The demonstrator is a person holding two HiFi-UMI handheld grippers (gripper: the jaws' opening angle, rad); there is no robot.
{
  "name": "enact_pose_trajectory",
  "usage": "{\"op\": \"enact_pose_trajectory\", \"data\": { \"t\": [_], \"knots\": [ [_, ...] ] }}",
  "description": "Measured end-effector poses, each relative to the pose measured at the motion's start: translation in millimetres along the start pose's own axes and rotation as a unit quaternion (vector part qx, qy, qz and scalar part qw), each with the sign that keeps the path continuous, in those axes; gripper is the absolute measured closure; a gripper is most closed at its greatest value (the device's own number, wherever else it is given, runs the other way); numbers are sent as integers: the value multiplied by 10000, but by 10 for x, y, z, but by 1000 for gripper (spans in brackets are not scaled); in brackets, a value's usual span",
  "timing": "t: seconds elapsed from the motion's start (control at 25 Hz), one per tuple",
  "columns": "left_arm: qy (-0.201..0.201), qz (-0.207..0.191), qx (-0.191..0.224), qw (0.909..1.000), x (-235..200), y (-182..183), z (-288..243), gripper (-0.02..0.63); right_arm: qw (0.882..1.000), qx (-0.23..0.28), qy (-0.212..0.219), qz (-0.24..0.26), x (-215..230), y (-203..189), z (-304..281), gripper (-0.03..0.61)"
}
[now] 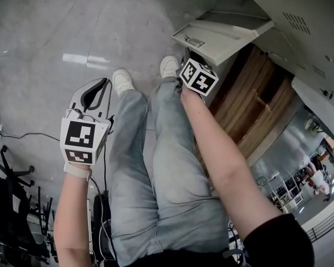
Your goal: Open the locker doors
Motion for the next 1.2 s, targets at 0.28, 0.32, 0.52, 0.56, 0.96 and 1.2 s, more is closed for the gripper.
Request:
{"op": "enact_pose_trajectory", "data": {
  "t": [0.28,0.32,0.52,0.56,0.96,1.2],
  "knots": [
    [-137,-110,-121,9998,212,0,-113,595,9991,-130,-267,-308,338,-180,156,466],
    [-169,-131,-146,9997,242,0,-132,595,9986,-145,-338,-367,396,-217,183,469],
    [-311,-298,-245,9988,399,32,-236,595,9972,-63,-496,-561,682,-312,274,495],
    [-349,-354,-266,9984,432,42,-255,595,9966,-64,-567,-589,752,-331,301,495],
    [-626,-739,-437,9943,725,169,-473,595,9918,34,-922,-885,1395,-394,434,511],
    [-745,-900,-527,9918,886,256,-608,595,9864,80,-1226,-1092,1795,-372,493,526]
  ]
}}
Point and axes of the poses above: the fingertips, and each gripper's own axes: z backward along the fingers, x to its right, y out of its top, the point moved 8 cm from there along z, backward along the fingers, and after that the axes turned 2 degrees about z, right-handed, at the moved point
